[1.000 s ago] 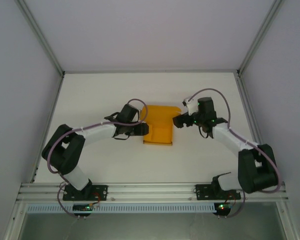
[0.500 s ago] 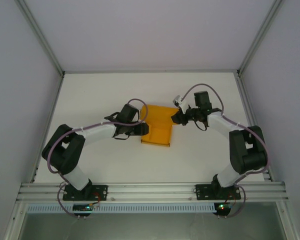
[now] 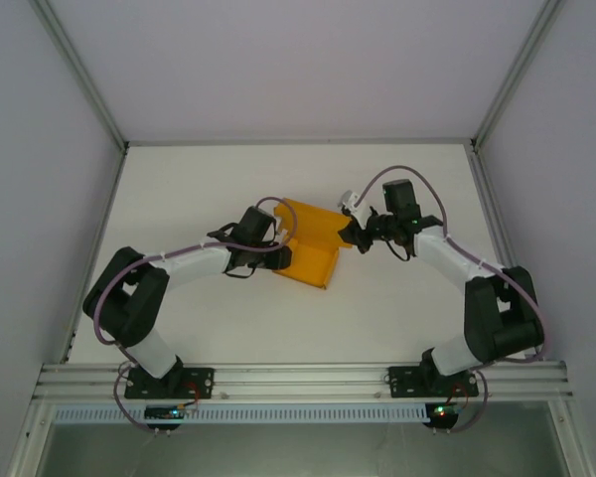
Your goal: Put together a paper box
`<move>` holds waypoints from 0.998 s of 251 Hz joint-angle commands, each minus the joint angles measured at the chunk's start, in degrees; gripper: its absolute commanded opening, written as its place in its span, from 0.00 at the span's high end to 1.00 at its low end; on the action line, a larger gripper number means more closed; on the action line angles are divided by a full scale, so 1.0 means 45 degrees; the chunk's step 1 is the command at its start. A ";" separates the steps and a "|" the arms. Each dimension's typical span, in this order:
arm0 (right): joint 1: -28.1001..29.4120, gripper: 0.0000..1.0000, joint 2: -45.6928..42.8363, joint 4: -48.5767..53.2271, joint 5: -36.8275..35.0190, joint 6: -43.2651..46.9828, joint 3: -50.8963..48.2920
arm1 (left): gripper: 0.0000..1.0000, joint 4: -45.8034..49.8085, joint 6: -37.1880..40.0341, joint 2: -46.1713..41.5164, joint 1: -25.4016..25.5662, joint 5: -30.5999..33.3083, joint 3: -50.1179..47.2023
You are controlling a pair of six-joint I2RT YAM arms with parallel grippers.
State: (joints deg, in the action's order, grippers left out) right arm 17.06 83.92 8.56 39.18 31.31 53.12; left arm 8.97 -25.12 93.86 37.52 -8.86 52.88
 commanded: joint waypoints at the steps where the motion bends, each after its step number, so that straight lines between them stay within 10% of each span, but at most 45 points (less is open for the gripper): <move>1: 0.0223 0.98 -0.0674 0.0374 -0.0171 0.0249 -0.0082 | 0.62 -0.0029 0.0483 0.0111 0.0047 0.0327 0.0284; 108: 0.0604 1.00 -0.1167 0.0635 -0.1922 0.0523 -0.0210 | 0.39 -0.0331 -0.0064 -0.1585 -0.0112 0.0771 -0.0686; 250: 0.0665 1.00 -0.1383 0.0464 -0.1724 0.0578 -0.0498 | 0.63 -0.3107 -0.0593 -0.0166 -0.0921 -0.1916 -0.1073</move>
State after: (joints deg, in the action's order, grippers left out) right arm 19.66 79.15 10.76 30.79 33.08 51.35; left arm 0.25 -26.98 91.81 33.82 -14.52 47.44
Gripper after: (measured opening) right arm 0.062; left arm 0.372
